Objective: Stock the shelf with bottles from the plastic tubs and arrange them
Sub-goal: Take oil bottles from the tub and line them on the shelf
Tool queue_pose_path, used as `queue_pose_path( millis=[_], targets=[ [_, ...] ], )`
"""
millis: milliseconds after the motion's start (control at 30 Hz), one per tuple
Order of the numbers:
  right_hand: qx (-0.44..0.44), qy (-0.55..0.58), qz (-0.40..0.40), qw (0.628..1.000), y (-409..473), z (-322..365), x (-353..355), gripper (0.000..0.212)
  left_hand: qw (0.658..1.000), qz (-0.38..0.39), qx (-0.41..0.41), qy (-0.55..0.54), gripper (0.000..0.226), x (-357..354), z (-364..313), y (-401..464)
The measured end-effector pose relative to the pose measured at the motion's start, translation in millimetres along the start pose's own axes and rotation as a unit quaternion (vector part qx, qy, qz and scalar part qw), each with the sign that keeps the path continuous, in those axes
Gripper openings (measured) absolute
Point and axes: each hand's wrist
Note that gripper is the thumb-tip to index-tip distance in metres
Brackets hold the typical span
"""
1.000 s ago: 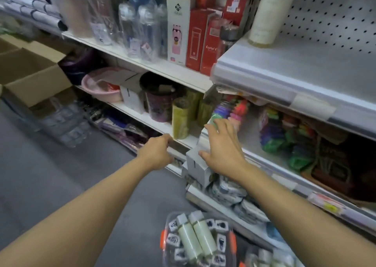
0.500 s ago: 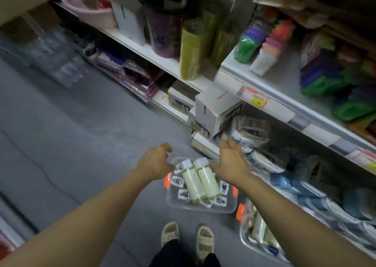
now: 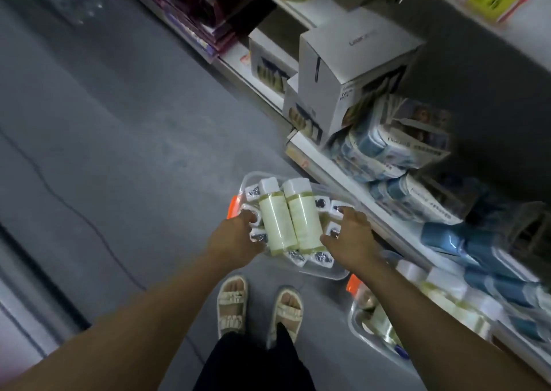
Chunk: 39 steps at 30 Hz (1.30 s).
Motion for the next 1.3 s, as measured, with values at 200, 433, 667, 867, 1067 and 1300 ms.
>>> queue_pose_path(
  millis=[200,433,667,867,1067,1300],
  targets=[
    [0.003,0.040,0.018,0.999,58,-23,-63,0.071,0.998,-0.027,0.035,-0.034,0.057,-53,26,53],
    [-0.003,0.099,-0.004,0.995,127,-24,-132,0.089,0.997,-0.058,0.041,-0.044,0.067,-93,56,110],
    [-0.029,0.189,0.012,0.981,177,-28,-173,0.085,0.994,-0.088,0.025,-0.059,0.062,-110,71,150],
    [-0.025,0.246,0.017,0.969,183,-36,-169,0.074,0.992,-0.099,0.015,-0.074,0.064,-119,77,156],
    [-0.017,0.368,0.067,0.927,161,-53,-142,0.048,0.986,-0.119,-0.001,-0.114,0.060,-117,69,144],
    [0.055,0.455,0.181,0.870,131,-38,-109,0.058,0.949,-0.027,-0.005,-0.313,0.056,-93,45,127]
  ],
)
Point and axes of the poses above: each hand's wrist, its own y-axis towards the middle knuckle, its own x-axis out of the back of the hand, z = x × y, and after that the axes turned 11 degrees about -y, right-handed
